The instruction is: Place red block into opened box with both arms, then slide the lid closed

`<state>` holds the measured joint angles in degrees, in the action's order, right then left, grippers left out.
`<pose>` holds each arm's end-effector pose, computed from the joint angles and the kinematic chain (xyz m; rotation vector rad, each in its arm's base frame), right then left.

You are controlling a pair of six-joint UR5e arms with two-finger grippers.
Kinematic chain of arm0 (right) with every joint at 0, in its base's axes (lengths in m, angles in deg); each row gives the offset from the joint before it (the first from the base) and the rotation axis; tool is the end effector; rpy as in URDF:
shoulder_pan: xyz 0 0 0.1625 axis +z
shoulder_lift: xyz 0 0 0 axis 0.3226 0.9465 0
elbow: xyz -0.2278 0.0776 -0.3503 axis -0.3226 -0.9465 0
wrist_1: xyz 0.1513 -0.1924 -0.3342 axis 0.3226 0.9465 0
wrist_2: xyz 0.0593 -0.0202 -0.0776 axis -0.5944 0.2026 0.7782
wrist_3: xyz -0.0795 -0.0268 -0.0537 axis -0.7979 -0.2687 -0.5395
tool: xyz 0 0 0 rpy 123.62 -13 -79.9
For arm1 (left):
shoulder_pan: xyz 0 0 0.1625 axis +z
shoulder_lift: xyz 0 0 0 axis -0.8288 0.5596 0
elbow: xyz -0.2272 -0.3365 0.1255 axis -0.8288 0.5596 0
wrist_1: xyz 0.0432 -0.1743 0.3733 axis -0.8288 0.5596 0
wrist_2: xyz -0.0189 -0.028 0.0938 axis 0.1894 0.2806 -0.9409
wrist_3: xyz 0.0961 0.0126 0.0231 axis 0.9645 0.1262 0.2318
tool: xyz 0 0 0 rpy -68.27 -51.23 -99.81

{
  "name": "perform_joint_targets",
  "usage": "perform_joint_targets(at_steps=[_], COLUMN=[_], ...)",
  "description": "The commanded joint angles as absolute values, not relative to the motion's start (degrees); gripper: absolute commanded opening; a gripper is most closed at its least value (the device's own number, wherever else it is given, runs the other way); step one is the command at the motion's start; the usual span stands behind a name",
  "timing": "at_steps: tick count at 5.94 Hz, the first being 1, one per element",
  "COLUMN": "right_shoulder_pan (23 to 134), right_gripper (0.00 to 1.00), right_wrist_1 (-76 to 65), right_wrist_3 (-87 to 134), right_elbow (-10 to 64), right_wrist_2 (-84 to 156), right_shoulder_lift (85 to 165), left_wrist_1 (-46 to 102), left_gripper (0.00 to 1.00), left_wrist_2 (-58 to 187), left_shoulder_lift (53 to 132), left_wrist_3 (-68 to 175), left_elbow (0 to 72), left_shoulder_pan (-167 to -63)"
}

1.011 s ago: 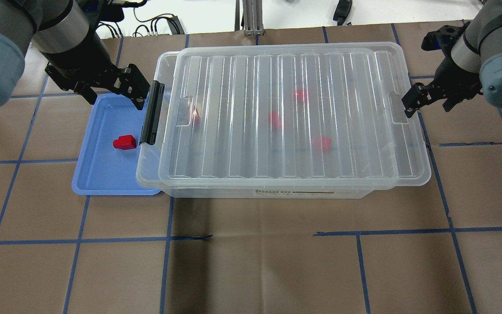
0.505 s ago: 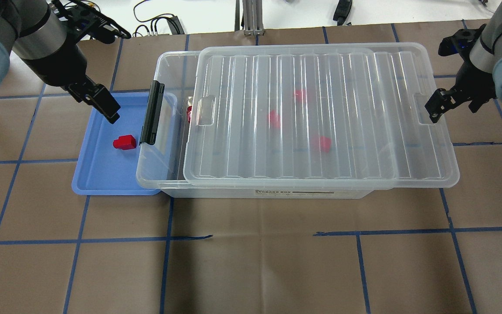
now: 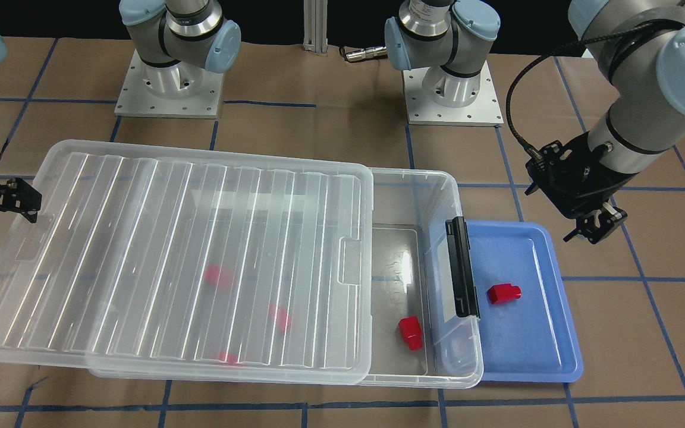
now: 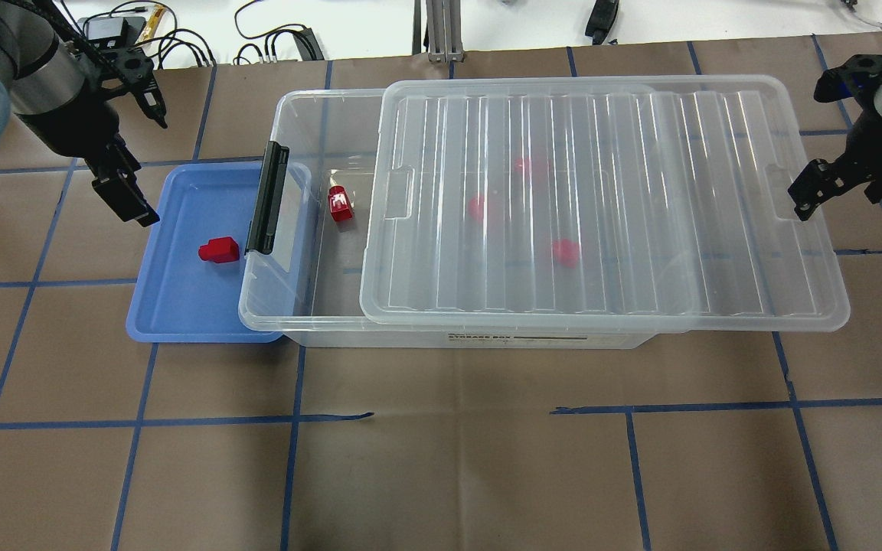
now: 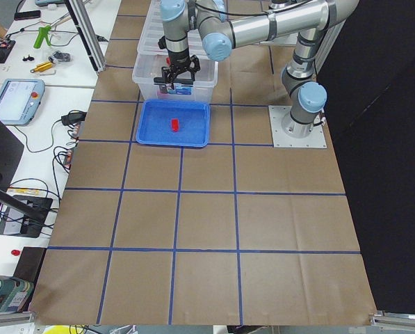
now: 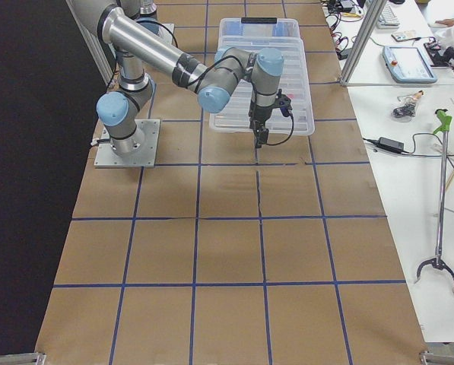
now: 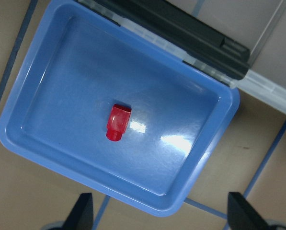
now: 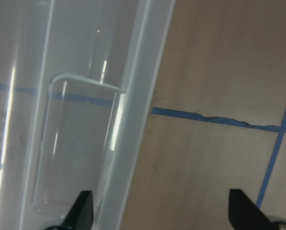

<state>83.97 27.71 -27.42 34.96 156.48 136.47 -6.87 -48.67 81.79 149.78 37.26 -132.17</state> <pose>-0.1155 -0.5366 0.3495 0.2505 -3.0171 -0.0877 0.0041 -0.5617 0.4025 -1.7524 -2.5955 -0.0822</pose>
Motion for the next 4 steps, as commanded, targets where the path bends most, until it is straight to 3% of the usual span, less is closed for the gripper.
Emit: perform_joint_targets(at_steps=[1,4], right_shoulder_pan=[79.9,77.5], right_gripper=[1.00,1.00], right_wrist_1=[27.8,28.0], right_wrist_3=[-28.6,-28.4], right_elbow=[34.8,34.8], right_wrist_2=[156.5,159.2], right_shoulder_lift=[136.5,136.5], left_wrist_1=[-13.2,-22.8], left_gripper=[0.98,0.97], left_wrist_2=[-48.5,-47.3], left_shoulder_lift=[88.2,96.4], left_wrist_3=[165.0,168.7], left_elbow=[37.8,39.4], left_shoulder_pan=[-131.2,-131.0])
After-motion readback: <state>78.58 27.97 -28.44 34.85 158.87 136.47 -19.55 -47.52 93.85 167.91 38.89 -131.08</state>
